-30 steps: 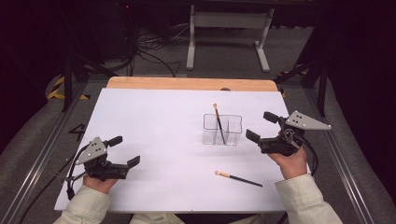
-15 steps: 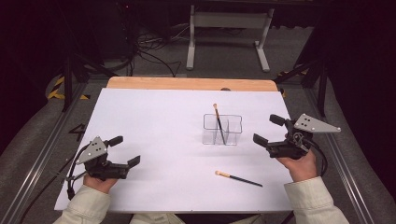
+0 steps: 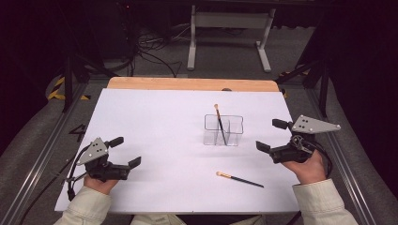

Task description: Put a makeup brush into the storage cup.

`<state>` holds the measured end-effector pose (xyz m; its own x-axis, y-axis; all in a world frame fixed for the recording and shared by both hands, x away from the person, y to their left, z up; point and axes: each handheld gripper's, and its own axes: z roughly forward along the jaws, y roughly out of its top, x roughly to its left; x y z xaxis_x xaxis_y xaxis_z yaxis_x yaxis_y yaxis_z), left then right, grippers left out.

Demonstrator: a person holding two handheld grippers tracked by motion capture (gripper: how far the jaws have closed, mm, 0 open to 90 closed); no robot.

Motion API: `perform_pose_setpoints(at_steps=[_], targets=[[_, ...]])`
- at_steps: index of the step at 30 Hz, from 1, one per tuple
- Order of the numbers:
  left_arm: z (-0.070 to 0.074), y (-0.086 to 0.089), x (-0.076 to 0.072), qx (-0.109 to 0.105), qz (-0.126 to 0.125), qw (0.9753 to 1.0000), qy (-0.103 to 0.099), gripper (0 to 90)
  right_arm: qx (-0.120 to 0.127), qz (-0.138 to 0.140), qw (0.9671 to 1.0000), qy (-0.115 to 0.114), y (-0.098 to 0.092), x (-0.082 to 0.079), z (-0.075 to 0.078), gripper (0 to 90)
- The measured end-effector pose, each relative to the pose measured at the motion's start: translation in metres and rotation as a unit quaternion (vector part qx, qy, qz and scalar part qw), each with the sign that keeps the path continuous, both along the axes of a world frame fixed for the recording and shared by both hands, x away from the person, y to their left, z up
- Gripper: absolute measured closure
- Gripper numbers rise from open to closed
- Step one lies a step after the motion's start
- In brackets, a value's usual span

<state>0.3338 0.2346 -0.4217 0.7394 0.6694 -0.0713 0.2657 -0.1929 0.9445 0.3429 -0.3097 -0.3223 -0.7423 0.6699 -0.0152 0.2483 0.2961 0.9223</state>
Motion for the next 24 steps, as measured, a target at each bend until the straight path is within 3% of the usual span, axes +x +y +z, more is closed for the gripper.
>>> perform_pose_setpoints(at_steps=[6, 16, 24], targets=[[0.0, 0.0, 0.0, 0.001, 0.001, 1.0, 0.001, 1.7, -0.051, 0.002, 0.9986, 0.017, 0.006, 0.0, 0.004, 0.1], [0.0, 0.002, -0.002, 0.006, 0.003, 1.0, 0.0, 1.7, -0.082, 0.006, 0.9959, 0.037, 0.01, 0.002, 0.004, 0.1], [0.001, 0.004, -0.009, 0.01, 0.005, 0.9999, -0.001, 1.6, -0.11, 0.026, 0.9913, 0.069, 0.019, 0.005, -0.001, 0.1]])
